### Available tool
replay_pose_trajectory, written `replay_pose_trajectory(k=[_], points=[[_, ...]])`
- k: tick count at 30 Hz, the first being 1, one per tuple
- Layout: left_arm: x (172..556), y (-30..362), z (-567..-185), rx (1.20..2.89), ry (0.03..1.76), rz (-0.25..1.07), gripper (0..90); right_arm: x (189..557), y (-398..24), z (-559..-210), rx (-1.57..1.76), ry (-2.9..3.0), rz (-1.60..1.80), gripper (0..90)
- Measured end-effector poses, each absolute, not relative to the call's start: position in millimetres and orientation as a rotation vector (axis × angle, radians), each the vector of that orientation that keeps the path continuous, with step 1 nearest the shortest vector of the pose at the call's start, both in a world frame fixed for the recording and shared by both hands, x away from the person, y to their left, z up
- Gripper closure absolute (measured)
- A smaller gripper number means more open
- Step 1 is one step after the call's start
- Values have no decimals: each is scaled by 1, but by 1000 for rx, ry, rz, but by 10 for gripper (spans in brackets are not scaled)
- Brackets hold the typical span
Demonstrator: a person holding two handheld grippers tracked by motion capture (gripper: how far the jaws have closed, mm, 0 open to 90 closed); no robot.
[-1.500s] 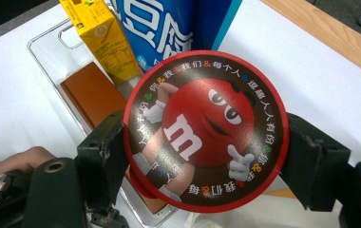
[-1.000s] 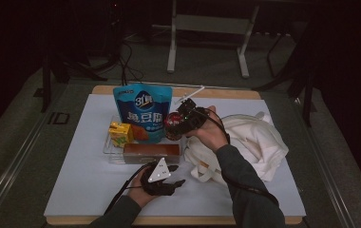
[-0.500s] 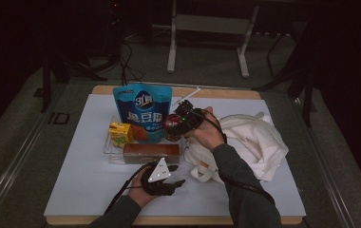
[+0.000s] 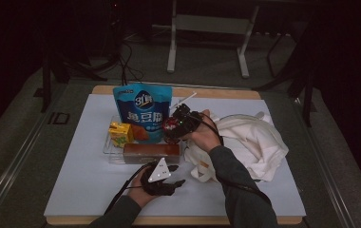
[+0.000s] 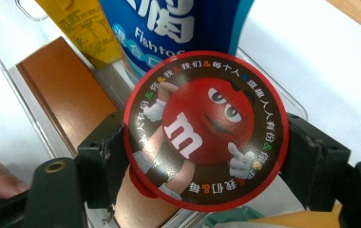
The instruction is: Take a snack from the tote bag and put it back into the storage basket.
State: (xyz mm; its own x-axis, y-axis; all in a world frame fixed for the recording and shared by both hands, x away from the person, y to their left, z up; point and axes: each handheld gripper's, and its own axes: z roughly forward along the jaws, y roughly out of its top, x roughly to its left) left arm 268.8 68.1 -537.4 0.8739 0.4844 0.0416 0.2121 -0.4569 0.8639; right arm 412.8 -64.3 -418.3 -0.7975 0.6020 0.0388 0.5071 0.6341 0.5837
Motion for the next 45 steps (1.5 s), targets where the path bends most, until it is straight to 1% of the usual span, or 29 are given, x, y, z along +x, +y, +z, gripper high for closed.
replay_pose_trajectory(k=[18, 28, 45], points=[[269, 68, -537, 2055, 503, 351, 432, 418, -60, -428, 952, 2602, 955, 256], [269, 68, -537, 2055, 501, 353, 432, 416, -59, -440, 950, 2618, 926, 255], [268, 68, -538, 2053, 502, 349, 431, 415, -63, -449, 921, 2701, 879, 251]])
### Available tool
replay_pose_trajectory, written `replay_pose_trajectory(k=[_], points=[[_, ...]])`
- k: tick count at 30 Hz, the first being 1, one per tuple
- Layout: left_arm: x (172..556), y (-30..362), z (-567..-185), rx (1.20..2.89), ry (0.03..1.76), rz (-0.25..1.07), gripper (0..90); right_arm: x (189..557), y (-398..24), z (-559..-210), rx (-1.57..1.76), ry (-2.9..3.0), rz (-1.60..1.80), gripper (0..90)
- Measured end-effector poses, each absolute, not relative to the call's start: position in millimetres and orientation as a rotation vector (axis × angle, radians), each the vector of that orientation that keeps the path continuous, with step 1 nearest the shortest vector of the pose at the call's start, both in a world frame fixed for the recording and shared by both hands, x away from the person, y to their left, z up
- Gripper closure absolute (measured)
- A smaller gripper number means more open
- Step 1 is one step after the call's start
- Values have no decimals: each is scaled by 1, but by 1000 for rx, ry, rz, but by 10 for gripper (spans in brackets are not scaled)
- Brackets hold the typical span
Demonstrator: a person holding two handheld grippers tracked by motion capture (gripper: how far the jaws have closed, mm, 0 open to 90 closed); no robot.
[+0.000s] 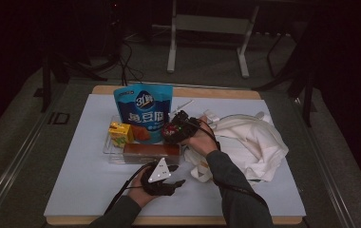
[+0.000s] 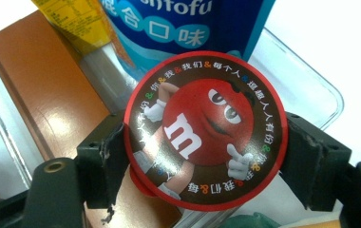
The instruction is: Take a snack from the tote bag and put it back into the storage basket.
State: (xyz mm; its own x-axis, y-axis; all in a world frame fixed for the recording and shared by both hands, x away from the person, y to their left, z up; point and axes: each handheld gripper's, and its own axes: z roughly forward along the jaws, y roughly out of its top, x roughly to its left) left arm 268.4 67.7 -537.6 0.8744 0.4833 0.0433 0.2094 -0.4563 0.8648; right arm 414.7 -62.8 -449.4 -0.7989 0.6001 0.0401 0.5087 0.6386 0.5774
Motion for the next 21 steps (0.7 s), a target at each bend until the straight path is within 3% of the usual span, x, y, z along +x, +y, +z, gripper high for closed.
replay_pose_trajectory(k=[21], points=[[269, 68, -537, 2057, 499, 352, 430, 411, -61, -448, 893, 2698, 853, 228]])
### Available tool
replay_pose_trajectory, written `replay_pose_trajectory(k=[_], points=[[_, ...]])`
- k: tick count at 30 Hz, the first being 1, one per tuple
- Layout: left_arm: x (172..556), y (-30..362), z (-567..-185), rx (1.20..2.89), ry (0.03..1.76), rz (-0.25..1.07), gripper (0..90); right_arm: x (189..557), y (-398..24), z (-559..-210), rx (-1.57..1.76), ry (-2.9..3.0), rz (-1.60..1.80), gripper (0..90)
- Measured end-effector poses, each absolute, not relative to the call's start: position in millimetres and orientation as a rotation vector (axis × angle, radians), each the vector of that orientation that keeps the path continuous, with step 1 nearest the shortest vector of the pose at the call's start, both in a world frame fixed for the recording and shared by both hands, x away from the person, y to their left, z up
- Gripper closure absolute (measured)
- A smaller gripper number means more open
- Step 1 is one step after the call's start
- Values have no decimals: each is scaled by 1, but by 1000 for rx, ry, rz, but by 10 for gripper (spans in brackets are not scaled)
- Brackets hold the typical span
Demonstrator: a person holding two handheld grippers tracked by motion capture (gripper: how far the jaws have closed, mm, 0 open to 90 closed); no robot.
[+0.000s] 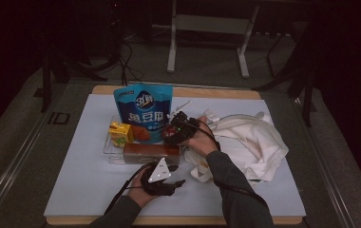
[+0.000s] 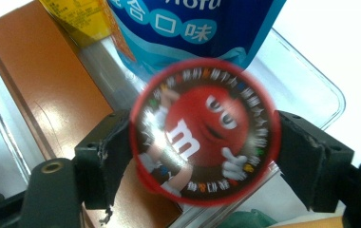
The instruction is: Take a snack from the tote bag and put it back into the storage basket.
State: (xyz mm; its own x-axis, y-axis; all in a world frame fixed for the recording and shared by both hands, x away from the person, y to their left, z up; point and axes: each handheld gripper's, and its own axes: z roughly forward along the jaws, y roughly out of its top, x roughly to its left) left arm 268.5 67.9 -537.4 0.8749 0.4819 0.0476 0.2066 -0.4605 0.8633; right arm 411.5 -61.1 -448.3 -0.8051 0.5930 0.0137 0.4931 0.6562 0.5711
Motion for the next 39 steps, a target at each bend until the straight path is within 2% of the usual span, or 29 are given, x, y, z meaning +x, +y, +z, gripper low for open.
replay_pose_trajectory(k=[14, 19, 34, 36, 39], points=[[269, 68, -537, 2059, 500, 352, 430, 410, -82, -428, 919, 2642, 936, 248], [269, 68, -537, 2058, 500, 353, 430, 408, -88, -422, 924, 2636, 959, 281], [269, 68, -537, 2056, 504, 350, 428, 404, -101, -419, 928, 2634, 961, 284], [269, 68, -537, 2056, 505, 350, 427, 404, -103, -419, 928, 2632, 961, 326], [269, 68, -537, 2057, 506, 348, 426, 403, -106, -420, 938, 2633, 968, 328]])
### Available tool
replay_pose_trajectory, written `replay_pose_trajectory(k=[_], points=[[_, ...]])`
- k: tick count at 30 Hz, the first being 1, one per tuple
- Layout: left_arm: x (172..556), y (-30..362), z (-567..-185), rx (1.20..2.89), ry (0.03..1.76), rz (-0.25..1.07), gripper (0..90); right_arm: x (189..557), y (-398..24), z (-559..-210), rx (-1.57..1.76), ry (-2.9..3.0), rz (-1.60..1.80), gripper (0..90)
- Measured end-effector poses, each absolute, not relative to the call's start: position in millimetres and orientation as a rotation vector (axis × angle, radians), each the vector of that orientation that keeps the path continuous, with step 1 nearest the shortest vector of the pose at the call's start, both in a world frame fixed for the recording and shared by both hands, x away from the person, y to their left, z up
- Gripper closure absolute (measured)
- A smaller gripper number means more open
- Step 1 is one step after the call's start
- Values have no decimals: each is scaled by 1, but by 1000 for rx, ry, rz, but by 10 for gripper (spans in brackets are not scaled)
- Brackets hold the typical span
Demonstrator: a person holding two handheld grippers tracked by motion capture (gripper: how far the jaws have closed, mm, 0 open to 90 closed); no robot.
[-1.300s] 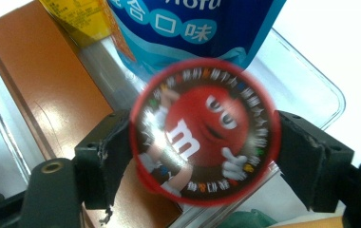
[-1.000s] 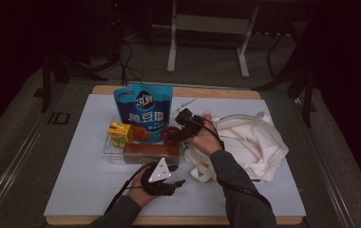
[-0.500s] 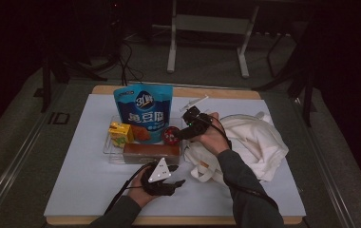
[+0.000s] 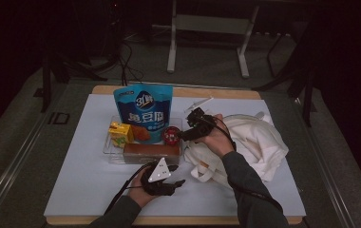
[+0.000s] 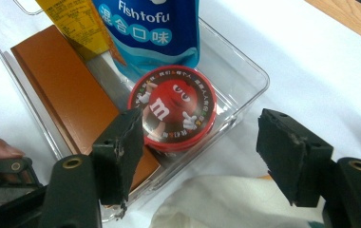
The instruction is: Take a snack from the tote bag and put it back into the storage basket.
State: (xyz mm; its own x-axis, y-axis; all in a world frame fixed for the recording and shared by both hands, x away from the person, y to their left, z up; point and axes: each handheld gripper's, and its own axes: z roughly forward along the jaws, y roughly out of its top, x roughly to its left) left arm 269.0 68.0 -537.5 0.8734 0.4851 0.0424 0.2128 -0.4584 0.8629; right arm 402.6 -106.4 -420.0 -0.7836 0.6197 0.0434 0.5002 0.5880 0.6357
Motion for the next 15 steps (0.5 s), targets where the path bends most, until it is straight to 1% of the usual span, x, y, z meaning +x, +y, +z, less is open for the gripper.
replay_pose_trajectory(k=[15], points=[[270, 68, -538, 2058, 514, 341, 422, 398, -128, -421, 970, 2615, 1002, 336]])
